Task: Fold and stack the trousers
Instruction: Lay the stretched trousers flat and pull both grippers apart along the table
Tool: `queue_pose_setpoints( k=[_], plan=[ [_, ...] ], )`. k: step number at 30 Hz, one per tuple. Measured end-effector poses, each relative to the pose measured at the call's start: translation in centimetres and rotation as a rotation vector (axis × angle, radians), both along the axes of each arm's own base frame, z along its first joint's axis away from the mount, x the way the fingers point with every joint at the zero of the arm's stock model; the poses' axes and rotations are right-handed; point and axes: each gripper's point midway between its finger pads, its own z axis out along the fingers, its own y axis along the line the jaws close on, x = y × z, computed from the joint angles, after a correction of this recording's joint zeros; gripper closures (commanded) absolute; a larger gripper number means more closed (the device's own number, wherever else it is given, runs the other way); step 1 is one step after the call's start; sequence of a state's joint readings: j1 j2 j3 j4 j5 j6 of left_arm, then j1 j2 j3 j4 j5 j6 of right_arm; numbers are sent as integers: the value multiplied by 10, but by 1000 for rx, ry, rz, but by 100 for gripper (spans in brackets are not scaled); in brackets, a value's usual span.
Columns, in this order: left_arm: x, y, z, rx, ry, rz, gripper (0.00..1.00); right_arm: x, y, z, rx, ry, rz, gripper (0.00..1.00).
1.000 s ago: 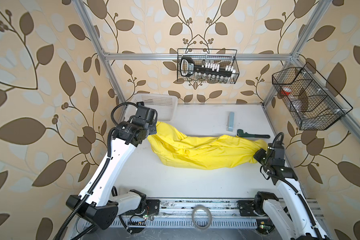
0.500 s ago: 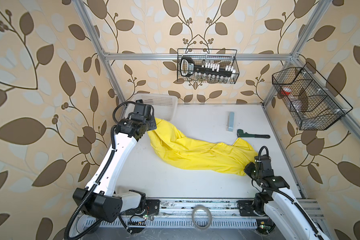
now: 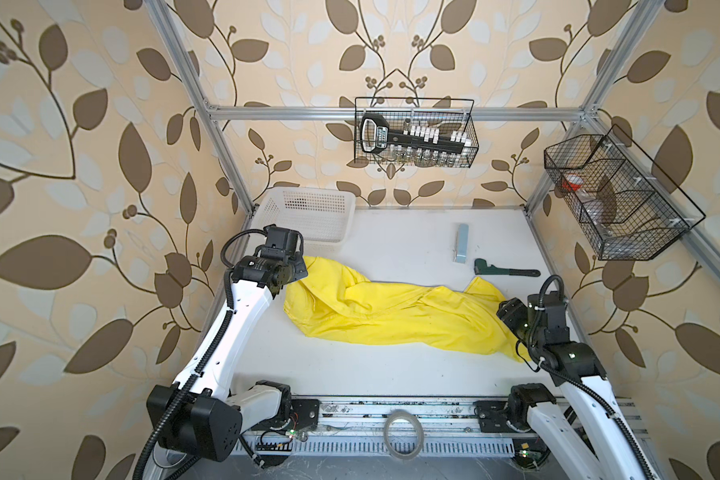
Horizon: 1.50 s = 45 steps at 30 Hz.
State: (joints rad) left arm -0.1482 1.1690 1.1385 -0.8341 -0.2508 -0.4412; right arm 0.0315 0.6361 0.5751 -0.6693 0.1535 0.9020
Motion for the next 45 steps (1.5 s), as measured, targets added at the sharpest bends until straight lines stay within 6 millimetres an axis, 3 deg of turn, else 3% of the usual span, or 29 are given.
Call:
queue_pose_setpoints(
  k=[4, 8, 14, 21, 29, 36, 39, 45],
  plan=[
    [-20, 14, -23, -5, 38, 73, 99, 11, 0, -29, 133, 73, -34, 19],
    [-32, 30, -38, -18, 61, 152, 99, 15, 13, -51, 252, 136, -28, 17],
    [-35, 39, -49, -35, 72, 199, 99, 15, 20, -57, 346, 150, -70, 16],
    [-29, 41, -47, -41, 51, 206, 99, -1, 7, -35, 367, 113, -171, 20],
    [-22, 40, -54, -53, 62, 207, 99, -33, 13, -62, 449, 240, -259, 27],
    [-16, 39, -58, -58, 66, 203, 100, -38, 17, -80, 509, 285, -321, 33],
    [-15, 39, -58, -59, 64, 202, 99, -34, 17, -84, 521, 284, -337, 45],
    [-15, 38, -59, -61, 65, 198, 100, -28, 14, -94, 518, 288, -357, 94]
  ],
)
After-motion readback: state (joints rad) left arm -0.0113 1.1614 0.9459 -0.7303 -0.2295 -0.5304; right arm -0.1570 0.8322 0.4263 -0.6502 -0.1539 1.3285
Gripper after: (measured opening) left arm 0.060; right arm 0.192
